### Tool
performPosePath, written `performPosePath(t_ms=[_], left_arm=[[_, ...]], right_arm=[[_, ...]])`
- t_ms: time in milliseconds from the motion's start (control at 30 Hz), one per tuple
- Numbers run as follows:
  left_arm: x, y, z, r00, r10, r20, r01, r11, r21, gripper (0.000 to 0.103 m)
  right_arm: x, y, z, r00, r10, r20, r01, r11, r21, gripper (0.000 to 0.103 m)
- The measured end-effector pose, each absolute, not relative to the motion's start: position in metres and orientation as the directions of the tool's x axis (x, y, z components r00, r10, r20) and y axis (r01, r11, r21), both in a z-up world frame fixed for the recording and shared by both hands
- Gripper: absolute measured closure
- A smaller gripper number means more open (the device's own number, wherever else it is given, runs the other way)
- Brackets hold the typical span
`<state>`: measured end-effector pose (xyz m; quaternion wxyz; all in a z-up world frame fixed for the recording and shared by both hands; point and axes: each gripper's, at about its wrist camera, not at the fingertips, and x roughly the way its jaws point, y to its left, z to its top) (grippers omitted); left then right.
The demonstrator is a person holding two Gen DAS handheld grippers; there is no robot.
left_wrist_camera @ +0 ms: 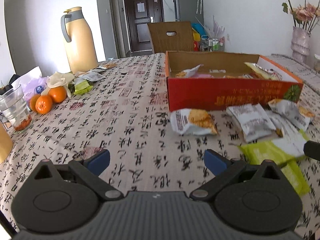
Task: Organize snacks
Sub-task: 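Move both grippers back to the snack pile in front of the box, then grasp a green-and-white bar packet with the right gripper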
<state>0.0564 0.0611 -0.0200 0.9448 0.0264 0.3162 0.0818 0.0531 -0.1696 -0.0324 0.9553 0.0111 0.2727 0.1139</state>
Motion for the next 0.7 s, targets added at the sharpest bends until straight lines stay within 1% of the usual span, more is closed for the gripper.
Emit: performPosePath(t_ms=[67,133,200,500,700], left_arm=[[0.053,0.060,-0.025,0.781,0.171,-0.601,-0.128,0.985,0.114,0.008],[0.048,0.058,-0.029,0.773,0.166,-0.612,-0.112,0.986,0.125,0.020],[0.043,0.058,-0.033,0.768,0.157,-0.621,-0.098,0.987,0.128,0.024],[0.028,0.050,-0.036,0.775,0.128,-0.618,-0.066,0.990,0.123,0.026],[0.019,0.032,-0.037,0.784,0.082,-0.616,-0.005,0.992,0.126,0.028]], right_arm=[[0.043,-0.169,-0.034,0.822,0.220,-0.524,-0.214,0.974,0.073,0.000],[0.035,-0.168,-0.035,0.818,0.217,-0.532,-0.215,0.974,0.068,0.000],[0.027,-0.167,-0.038,0.813,0.217,-0.541,-0.219,0.974,0.062,0.000],[0.003,-0.148,-0.047,0.780,0.234,-0.580,-0.271,0.962,0.024,0.000],[0.005,-0.151,-0.050,0.785,0.204,-0.585,-0.239,0.971,0.018,0.000]])
